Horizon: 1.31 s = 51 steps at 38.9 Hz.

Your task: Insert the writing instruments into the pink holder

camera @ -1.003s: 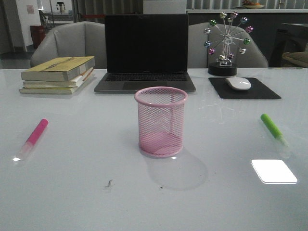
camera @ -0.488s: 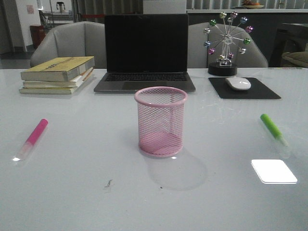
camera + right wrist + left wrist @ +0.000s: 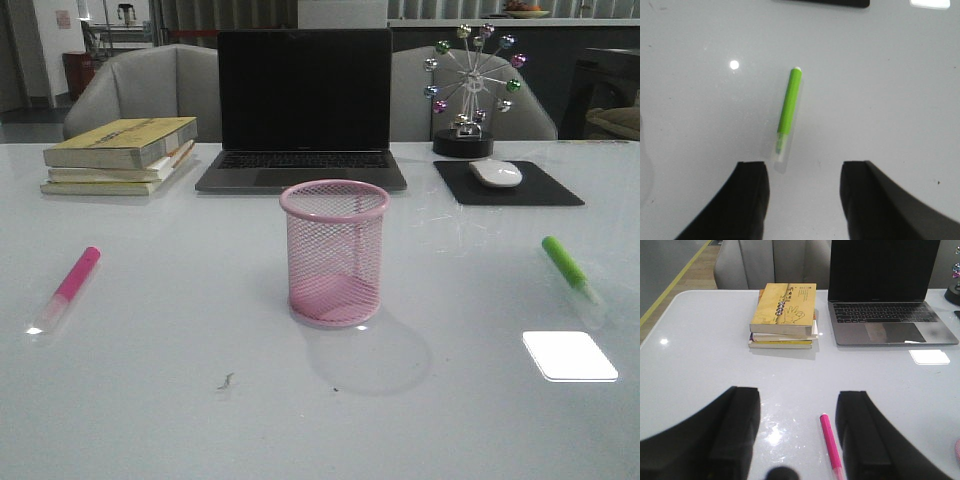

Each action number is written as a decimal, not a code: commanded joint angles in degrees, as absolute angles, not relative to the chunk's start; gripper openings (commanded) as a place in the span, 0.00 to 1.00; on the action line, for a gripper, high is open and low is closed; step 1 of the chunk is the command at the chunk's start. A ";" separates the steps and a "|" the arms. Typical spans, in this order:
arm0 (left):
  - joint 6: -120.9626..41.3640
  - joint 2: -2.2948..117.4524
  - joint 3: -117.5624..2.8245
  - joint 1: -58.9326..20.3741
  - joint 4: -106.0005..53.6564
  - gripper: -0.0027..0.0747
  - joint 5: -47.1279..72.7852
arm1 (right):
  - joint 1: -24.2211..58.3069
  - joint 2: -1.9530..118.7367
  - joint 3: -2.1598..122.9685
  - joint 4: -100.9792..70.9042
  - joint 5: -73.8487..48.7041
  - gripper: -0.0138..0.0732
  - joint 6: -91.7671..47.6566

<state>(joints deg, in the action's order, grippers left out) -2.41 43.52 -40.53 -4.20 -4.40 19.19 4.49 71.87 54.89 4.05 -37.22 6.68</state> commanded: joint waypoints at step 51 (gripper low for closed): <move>-1.78 43.33 -42.45 -4.13 -4.92 0.54 15.73 | 4.17 121.06 92.69 0.63 -54.83 0.61 6.56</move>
